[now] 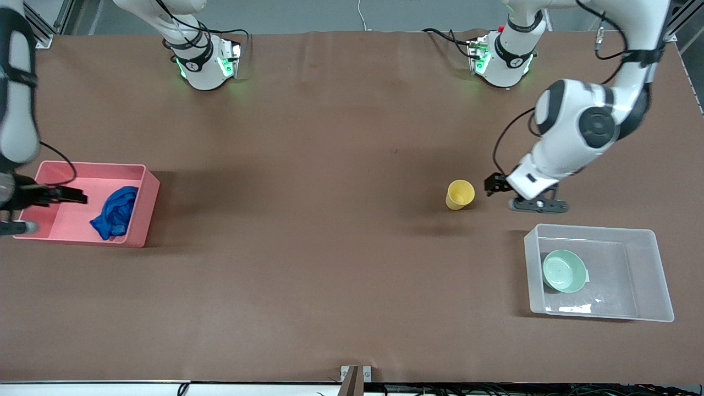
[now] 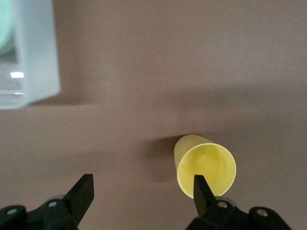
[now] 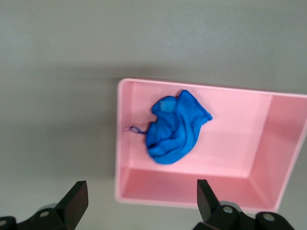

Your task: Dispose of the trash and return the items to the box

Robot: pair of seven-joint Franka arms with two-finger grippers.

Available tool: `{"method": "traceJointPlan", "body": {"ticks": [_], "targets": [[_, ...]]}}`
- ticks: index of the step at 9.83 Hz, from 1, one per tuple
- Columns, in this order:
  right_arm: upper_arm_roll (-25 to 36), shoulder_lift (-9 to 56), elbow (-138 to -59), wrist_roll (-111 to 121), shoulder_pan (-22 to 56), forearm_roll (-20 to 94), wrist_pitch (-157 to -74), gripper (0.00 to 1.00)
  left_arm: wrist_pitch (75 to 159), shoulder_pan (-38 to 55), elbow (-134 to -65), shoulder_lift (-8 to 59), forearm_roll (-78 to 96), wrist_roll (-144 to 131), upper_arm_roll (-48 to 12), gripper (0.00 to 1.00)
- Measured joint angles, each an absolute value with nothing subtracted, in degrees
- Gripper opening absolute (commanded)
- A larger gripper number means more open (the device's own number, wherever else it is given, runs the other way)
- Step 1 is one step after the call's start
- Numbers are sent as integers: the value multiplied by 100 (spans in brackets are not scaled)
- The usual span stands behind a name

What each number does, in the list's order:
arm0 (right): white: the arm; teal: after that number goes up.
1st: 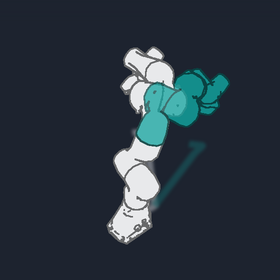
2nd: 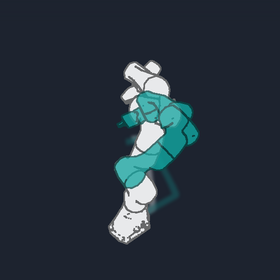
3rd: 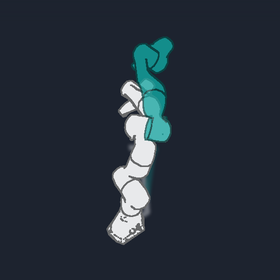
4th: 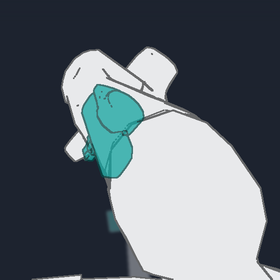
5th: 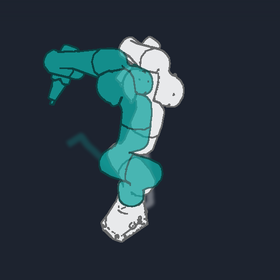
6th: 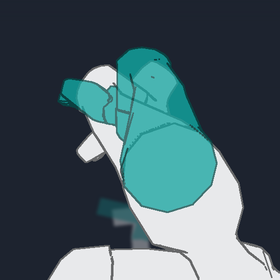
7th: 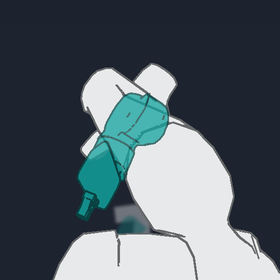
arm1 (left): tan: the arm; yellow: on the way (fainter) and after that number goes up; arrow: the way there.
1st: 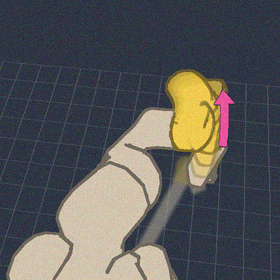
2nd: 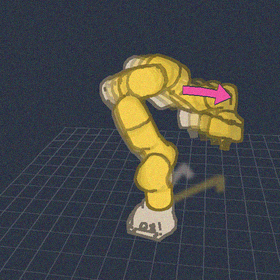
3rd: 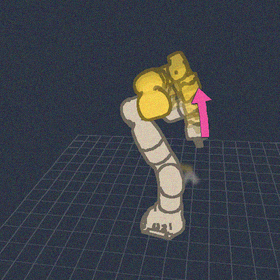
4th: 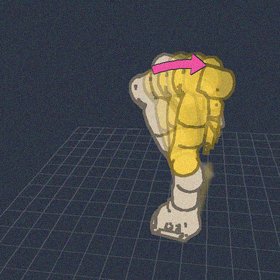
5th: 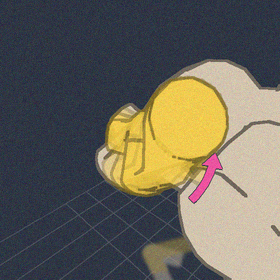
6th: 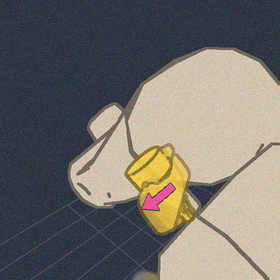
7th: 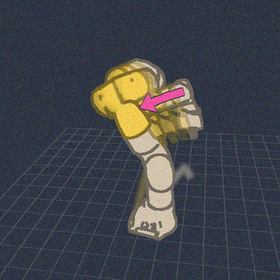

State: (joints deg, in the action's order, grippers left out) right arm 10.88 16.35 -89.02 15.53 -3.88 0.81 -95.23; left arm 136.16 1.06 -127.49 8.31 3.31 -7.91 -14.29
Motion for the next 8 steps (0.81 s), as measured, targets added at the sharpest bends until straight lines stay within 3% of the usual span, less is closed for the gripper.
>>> {"method": "traceJointPlan", "body": {"ticks": [1,2,3,5,6,8], "targets": [[897,1443,-8534,1279,-399,82,-9164,100,13929,134,-12912,984,331,-887,-1512,88],[688,1165,-8408,1119,-423,84,-9017,100,14166,179,-12952,1193,331,-926,-1566,76],[454,871,-8400,780,-450,86,-8894,100,14297,210,-12951,1398,321,-929,-1599,50],[-52,437,-8410,-46,-481,86,-8747,100,14341,233,-12959,1688,276,-929,-1641,12],[-182,248,-8467,-236,-488,86,-8707,100,14347,234,-12958,1767,267,-929,-1644,3],[-189,-202,-8815,-276,-618,86,-8729,100,14374,233,-12954,1812,264,-929,-1645,0]]}}
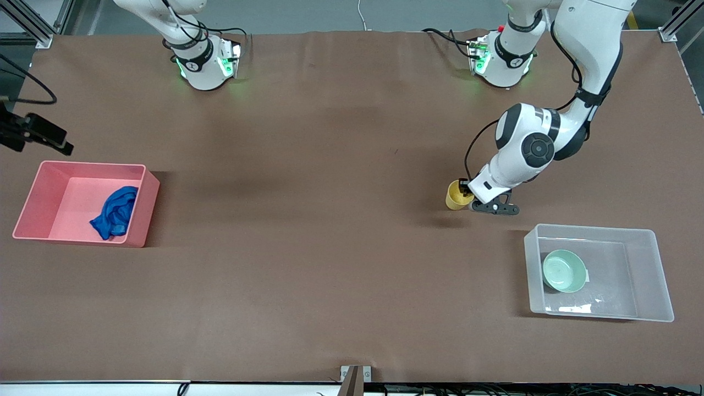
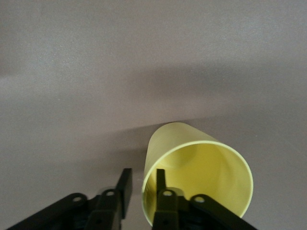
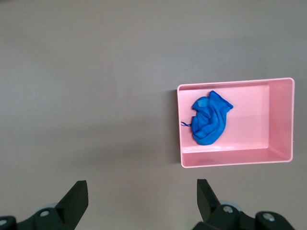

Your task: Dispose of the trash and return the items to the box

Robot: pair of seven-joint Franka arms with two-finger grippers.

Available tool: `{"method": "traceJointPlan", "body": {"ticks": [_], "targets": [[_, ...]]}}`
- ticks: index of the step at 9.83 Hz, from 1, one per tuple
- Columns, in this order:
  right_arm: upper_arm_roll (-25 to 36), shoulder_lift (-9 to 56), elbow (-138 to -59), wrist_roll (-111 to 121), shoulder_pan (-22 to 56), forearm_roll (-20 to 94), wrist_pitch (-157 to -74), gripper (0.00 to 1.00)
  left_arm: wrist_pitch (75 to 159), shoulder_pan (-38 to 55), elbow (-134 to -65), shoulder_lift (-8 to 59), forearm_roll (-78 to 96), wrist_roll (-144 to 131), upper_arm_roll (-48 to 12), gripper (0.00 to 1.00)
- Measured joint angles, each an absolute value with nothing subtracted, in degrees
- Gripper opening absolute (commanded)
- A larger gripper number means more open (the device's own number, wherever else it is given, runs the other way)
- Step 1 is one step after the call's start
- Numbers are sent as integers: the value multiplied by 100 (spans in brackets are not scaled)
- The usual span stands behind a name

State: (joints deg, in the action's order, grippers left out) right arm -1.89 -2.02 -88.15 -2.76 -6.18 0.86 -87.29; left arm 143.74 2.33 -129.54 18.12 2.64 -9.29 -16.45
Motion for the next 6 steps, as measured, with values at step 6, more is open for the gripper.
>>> {"method": "traceJointPlan", "body": {"ticks": [6], "targets": [[-215,-456,-8719,-160,-665,-31,-8599,100,13770,183,-12305,1237,253,-869,-1397,0]]}}
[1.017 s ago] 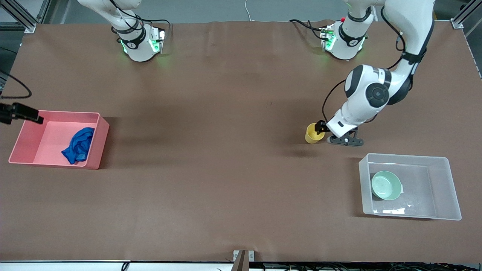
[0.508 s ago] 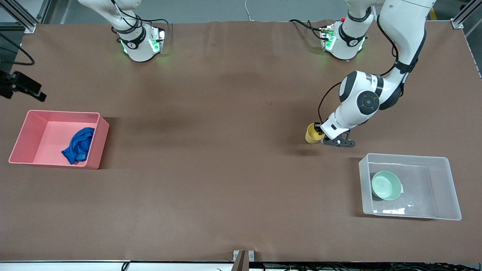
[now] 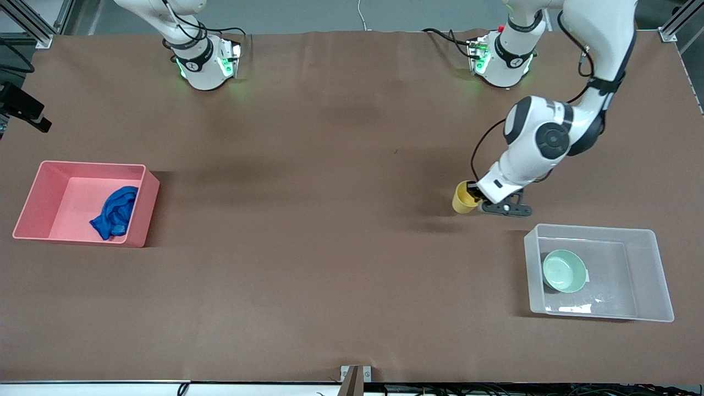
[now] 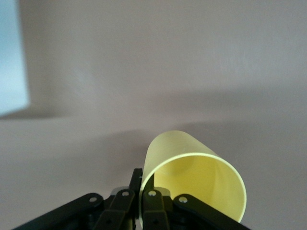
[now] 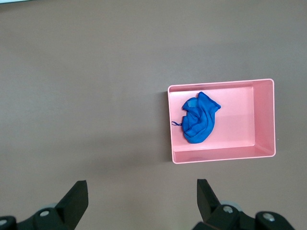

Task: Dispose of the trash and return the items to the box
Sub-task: 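Carry the yellow cup with the left gripper into the green bowl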

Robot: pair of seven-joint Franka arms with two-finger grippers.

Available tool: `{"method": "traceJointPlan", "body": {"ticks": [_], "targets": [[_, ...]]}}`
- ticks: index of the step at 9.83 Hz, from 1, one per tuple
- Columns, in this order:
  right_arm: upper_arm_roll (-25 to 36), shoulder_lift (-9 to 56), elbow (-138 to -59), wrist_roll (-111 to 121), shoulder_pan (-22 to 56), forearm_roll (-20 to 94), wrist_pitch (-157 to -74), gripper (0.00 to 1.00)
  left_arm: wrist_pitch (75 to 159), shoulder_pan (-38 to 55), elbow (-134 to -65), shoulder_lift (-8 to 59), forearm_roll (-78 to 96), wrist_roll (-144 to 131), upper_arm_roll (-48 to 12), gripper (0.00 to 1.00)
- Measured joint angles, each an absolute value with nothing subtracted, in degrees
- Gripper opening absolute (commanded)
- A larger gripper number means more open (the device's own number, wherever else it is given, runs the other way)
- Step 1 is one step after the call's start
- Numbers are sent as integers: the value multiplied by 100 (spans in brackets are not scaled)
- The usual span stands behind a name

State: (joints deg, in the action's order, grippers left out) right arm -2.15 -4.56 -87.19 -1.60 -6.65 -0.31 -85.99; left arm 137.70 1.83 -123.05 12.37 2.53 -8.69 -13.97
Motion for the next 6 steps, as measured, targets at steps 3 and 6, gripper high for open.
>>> {"method": "traceJointPlan", "body": {"ticks": [3,6], "targets": [[-209,-430,-8718,-66,-661,-36,-8547,100,13250,122,-10981,1467,246,41,-415,0],[-194,-420,-8718,-58,-660,-39,-8488,100,12732,55,-9506,2487,454,1020,355,0]]}}
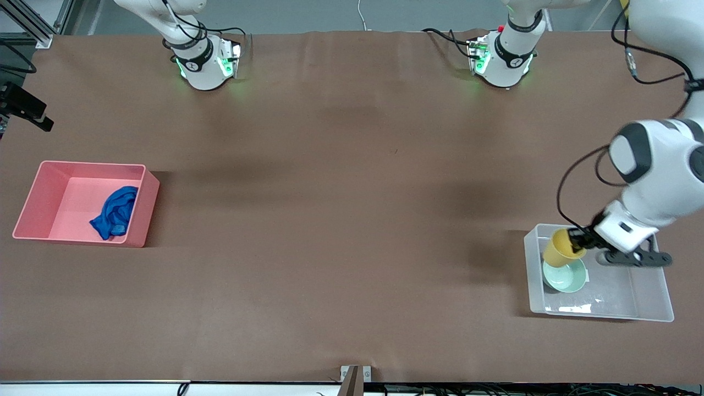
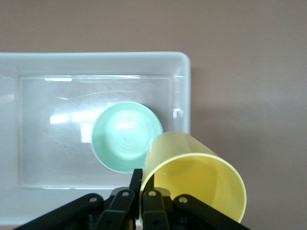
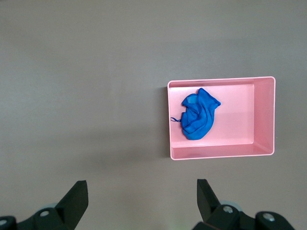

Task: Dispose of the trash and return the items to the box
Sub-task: 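Carry the yellow cup with the left gripper into the green bowl, then release the yellow cup and raise the left gripper away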

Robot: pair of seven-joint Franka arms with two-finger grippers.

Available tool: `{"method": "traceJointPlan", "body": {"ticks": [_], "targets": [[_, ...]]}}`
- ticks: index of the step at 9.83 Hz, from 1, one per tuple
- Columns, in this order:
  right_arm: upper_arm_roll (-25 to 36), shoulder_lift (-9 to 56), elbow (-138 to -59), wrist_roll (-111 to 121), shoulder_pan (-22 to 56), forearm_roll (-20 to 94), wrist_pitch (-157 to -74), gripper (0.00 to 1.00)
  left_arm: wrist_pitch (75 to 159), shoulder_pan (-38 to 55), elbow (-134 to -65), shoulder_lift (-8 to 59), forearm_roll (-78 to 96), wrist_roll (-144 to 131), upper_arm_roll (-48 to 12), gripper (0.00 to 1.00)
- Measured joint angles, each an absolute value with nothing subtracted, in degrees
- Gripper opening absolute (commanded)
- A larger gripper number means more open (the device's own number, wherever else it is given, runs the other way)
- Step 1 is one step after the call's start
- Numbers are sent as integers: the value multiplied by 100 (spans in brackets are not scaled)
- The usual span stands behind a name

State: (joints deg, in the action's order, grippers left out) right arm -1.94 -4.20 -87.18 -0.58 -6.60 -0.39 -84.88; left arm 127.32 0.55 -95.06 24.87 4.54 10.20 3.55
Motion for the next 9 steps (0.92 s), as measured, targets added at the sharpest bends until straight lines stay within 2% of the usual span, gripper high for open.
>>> {"method": "traceJointPlan", "body": {"ticks": [2,5,7,8,9], "targets": [[-162,-417,-8717,-54,-635,-39,-8483,100,12509,-14,-8915,3180,855,1858,749,1],[-33,-387,-8715,-17,-595,-42,-8487,100,12500,-91,-8835,3669,903,2115,874,2],[-15,-332,-8702,50,-582,-45,-8488,100,12501,-88,-8824,3817,903,2115,874,14],[-7,-315,-8686,54,-578,-46,-8488,100,12500,-88,-8822,3851,903,2115,874,37],[9,-308,-8679,56,-578,-46,-8488,100,12500,-88,-8820,3872,903,2115,874,74]]}}
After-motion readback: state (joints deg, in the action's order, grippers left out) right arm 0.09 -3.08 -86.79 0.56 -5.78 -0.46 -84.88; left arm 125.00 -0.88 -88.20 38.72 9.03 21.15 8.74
